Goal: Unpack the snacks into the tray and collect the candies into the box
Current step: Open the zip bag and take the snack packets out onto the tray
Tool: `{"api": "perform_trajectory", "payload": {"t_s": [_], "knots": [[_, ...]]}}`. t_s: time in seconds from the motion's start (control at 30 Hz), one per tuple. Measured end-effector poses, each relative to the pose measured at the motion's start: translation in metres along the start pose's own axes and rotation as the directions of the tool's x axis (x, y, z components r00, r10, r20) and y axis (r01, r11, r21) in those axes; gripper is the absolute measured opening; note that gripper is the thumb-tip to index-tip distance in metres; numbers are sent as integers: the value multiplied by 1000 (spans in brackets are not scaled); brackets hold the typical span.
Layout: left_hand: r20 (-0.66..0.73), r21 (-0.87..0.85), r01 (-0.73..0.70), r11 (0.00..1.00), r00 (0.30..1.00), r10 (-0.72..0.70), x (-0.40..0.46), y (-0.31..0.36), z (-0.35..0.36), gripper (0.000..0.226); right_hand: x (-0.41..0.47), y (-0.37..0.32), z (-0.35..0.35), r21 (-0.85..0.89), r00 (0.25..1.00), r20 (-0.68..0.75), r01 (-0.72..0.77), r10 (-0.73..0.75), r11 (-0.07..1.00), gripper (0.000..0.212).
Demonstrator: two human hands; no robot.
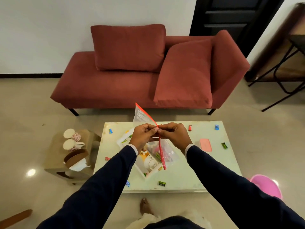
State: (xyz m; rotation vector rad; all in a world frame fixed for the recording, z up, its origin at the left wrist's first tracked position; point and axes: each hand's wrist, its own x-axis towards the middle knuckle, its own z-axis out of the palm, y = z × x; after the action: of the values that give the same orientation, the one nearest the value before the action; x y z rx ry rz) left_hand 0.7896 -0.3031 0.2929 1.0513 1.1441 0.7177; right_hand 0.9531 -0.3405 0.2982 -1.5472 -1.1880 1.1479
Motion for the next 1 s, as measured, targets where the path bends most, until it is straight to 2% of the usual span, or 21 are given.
{"api": "perform_trajectory", "payload": {"t_s": [0.33,0.53,0.73,1.0], "knots": [[-60,-16,-34,999,998,33,7,6,-11,16,30,-8,5,-232,989,101,129,-108,964,18],[-139,-15,-50,999,989,47,2,6,13,17,38,-10,-16,-229,973,213,132,-83,964,18],[-178,-91,-37,995,984,20,3,11,32,17,41,-9,-34,-159,968,235,133,-93,978,18],[-275,-43,-4,999,961,-8,15,18,41,17,47,-14,-38,-211,942,285,240,-175,948,22]]}}
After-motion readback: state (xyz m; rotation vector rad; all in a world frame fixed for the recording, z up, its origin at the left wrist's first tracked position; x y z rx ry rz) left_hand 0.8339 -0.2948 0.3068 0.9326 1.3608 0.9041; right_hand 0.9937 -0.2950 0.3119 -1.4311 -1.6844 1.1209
